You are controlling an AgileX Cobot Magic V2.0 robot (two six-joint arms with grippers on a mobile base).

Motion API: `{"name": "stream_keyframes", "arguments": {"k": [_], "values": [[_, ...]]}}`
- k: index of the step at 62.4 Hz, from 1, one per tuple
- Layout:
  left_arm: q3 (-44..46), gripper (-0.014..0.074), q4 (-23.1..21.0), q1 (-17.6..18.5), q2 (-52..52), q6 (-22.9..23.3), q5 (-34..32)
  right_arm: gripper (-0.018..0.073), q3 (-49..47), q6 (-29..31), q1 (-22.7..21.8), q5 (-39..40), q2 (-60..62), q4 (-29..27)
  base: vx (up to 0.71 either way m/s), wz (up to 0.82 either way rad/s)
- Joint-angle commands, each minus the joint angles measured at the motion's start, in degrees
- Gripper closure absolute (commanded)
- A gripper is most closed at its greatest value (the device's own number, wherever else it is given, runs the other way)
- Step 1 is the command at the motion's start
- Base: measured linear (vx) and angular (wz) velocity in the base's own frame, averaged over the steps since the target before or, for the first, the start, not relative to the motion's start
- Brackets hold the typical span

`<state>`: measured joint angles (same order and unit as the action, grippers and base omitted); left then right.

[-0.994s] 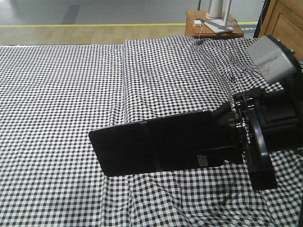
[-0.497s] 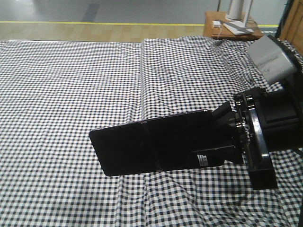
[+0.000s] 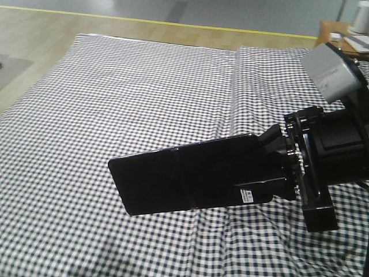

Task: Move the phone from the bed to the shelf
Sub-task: 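Drive the base away from the bed holding the phone in the right gripper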

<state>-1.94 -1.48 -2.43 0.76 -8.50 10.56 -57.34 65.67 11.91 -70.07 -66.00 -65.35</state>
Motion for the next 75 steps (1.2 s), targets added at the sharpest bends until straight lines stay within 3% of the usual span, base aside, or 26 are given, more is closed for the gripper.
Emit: {"name": "stream_keyframes", "arguments": {"k": [1, 75], "values": [[1.22, 0.0595, -0.52, 0.2, 0.77, 0.33, -4.15, 0.0561, -1.44, 0.56, 0.01, -3.61, 1.15, -5.38, -0.12, 0.47], [1.22, 0.0595, -0.52, 0.2, 0.77, 0.33, -4.15, 0.0561, -1.44, 0.62, 0.01, -3.61, 1.15, -5.38, -0.13, 0.51]]}}
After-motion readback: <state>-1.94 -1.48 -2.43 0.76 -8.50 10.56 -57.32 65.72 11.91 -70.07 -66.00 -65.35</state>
